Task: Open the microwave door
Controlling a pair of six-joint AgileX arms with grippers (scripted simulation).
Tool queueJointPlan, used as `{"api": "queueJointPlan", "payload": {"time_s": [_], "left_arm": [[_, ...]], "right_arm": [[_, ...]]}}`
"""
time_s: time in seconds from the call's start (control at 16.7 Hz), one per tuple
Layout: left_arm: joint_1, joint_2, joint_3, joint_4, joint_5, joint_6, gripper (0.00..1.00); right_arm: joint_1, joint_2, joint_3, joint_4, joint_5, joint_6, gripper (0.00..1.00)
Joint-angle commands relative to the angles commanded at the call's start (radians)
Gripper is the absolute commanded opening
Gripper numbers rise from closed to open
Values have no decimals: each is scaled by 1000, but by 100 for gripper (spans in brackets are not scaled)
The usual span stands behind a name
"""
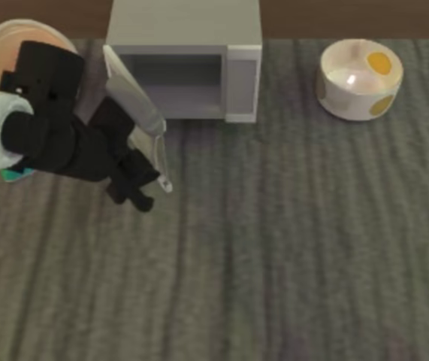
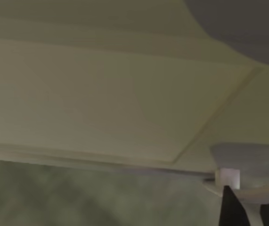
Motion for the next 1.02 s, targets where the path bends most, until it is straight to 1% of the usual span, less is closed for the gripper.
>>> {"api": "queueJointPlan", "payload": {"time_s": [0.84,1.02], "left_arm": [[0,0,0,0,0,0,0],[0,2,-4,-8,11,8,0]], "right_arm": [[0,0,0,0,0,0,100],[0,0,0,0,0,0,100]]}}
